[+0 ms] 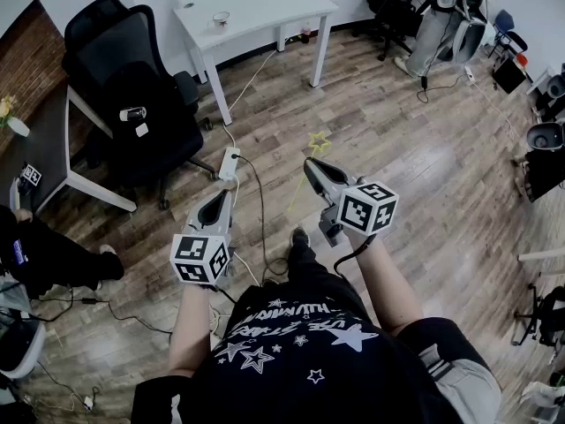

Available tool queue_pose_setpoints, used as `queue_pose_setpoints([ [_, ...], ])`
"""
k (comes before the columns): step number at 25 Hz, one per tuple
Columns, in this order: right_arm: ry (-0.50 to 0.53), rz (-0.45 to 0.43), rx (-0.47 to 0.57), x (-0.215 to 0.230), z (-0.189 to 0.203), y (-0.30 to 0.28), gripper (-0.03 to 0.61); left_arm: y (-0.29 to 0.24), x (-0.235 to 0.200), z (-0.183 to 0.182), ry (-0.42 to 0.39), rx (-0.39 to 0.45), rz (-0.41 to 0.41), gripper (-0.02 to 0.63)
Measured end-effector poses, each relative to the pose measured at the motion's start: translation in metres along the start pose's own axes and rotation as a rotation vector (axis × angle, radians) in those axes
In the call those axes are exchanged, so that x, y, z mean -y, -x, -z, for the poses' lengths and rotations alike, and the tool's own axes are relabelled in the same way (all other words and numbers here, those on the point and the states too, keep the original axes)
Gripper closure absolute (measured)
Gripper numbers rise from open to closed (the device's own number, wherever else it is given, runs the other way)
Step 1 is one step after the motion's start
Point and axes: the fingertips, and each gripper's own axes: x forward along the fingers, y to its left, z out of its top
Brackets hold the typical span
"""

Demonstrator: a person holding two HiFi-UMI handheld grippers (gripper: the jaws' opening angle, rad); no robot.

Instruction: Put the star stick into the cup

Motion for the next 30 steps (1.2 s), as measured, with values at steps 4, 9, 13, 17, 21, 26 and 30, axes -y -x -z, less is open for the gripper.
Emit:
queue_pose_setpoints([
  [4, 0.004, -0.007, -0.010, -0.001, 0.003, -0.003, 0.557, 0.000, -0.001, 0.003, 0.006, -0.005, -0.003, 0.611],
  [9, 0.006, -0.011, -0.019, -0.004, 0.008, -0.004, 0.557, 0.002, 0.000, 0.008, 0.009, -0.014, -0.002, 0.611],
  [13, 0.002, -0.008, -0.025, -0.008, 0.014, -0.005, 0.557, 0.007, -0.003, 0.011, 0.018, -0.016, -0.002, 0.611],
  [17, 0.006, 0.004, -0.021, -0.013, 0.016, -0.006, 0.557, 0.012, -0.008, 0.013, 0.021, -0.021, -0.007, 0.611],
  [21, 0.005, 0.010, -0.014, -0.009, 0.021, -0.004, 0.555, 0.009, -0.014, 0.026, 0.046, -0.040, -0.017, 0.611],
  [26, -0.036, 0.029, -0.024, 0.020, 0.023, -0.016, 0.555, -0.005, -0.020, 0.038, 0.059, -0.078, -0.035, 0.611],
  [30, -0.061, 0.017, -0.023, 0.049, 0.010, -0.045, 0.555, -0.037, -0.036, 0.032, 0.060, -0.095, -0.051, 0.611],
])
